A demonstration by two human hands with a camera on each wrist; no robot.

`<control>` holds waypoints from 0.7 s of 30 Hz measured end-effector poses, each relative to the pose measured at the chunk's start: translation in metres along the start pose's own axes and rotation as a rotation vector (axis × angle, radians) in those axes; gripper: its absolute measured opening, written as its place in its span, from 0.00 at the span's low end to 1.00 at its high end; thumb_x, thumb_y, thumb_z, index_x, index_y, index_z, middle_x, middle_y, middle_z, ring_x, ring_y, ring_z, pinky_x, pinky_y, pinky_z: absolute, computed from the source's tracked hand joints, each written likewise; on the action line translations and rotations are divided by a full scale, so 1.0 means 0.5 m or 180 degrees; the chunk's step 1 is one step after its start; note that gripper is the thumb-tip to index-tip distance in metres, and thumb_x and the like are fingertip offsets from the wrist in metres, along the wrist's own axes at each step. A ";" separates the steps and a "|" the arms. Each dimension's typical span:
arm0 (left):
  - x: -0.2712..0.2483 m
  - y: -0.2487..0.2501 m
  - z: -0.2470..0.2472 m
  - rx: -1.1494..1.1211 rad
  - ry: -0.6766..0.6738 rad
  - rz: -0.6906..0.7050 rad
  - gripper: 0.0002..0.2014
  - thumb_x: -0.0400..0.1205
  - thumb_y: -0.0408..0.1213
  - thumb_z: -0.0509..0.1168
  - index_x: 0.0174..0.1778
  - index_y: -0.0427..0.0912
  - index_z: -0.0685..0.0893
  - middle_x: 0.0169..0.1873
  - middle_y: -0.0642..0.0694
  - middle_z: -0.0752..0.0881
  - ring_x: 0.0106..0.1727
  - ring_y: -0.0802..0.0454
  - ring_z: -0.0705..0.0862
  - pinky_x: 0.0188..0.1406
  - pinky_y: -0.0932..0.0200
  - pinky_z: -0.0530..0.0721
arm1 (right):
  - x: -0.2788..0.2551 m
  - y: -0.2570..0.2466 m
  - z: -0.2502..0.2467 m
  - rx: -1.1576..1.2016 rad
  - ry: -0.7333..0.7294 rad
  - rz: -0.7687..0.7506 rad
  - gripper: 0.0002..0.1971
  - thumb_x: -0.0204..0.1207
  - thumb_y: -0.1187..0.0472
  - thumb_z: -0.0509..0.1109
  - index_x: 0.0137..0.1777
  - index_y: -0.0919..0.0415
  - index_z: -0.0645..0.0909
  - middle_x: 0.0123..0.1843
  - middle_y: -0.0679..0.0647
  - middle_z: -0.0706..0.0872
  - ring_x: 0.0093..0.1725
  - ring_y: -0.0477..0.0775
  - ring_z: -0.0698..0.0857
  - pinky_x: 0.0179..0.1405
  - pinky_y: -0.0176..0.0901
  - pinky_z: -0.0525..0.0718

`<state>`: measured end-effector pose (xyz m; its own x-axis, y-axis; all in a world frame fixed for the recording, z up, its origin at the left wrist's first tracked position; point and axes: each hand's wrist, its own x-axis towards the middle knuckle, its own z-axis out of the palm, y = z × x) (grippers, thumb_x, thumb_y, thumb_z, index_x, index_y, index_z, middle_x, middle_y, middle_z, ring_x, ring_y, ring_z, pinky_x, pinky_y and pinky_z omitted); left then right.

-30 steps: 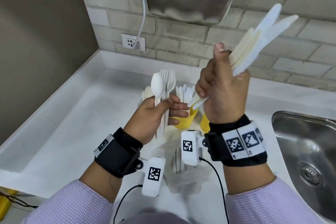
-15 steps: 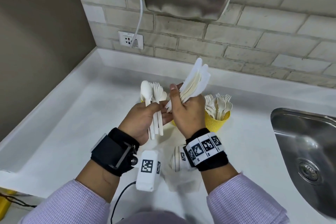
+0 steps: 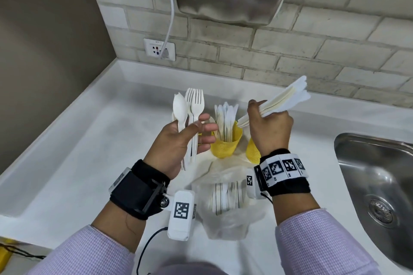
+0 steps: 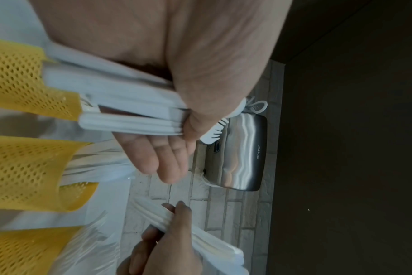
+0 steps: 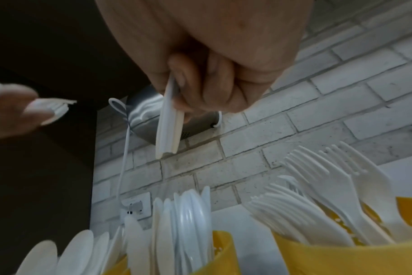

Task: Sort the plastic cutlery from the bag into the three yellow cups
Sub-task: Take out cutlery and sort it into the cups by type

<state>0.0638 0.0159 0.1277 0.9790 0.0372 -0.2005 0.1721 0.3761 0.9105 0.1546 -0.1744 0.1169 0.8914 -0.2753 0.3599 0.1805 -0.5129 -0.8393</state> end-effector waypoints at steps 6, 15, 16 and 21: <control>-0.001 -0.005 0.005 0.0092 -0.0160 0.0129 0.13 0.91 0.36 0.59 0.67 0.41 0.85 0.56 0.40 0.92 0.45 0.48 0.89 0.47 0.56 0.91 | 0.005 0.001 0.041 -0.0668 -0.0341 -0.0009 0.23 0.77 0.45 0.74 0.26 0.57 0.77 0.25 0.54 0.82 0.31 0.62 0.86 0.32 0.39 0.73; -0.007 -0.003 0.005 0.0405 -0.0279 0.0412 0.12 0.91 0.35 0.60 0.65 0.42 0.87 0.44 0.46 0.89 0.39 0.49 0.86 0.44 0.56 0.89 | 0.005 -0.018 0.065 -0.1554 -0.1083 0.0123 0.22 0.78 0.36 0.70 0.44 0.57 0.81 0.50 0.63 0.90 0.52 0.70 0.89 0.48 0.52 0.83; -0.009 -0.002 0.005 0.0458 -0.0296 0.0446 0.12 0.91 0.35 0.60 0.65 0.42 0.87 0.42 0.47 0.88 0.38 0.50 0.86 0.43 0.56 0.88 | 0.006 -0.012 0.066 -0.1614 -0.1201 0.0097 0.22 0.78 0.35 0.70 0.45 0.56 0.80 0.51 0.62 0.90 0.53 0.70 0.88 0.48 0.52 0.82; -0.013 0.002 0.007 0.0663 -0.0334 0.0595 0.12 0.91 0.36 0.60 0.65 0.45 0.88 0.38 0.49 0.85 0.34 0.51 0.82 0.39 0.58 0.85 | 0.001 0.003 0.057 -0.1443 -0.1270 -0.0050 0.27 0.75 0.35 0.73 0.64 0.54 0.79 0.57 0.58 0.89 0.57 0.65 0.87 0.51 0.52 0.84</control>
<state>0.0581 0.0129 0.1309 0.9999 -0.0122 0.0063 -0.0041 0.1732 0.9849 0.1672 -0.1523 0.1045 0.9930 0.0164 0.1167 0.0779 -0.8341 -0.5461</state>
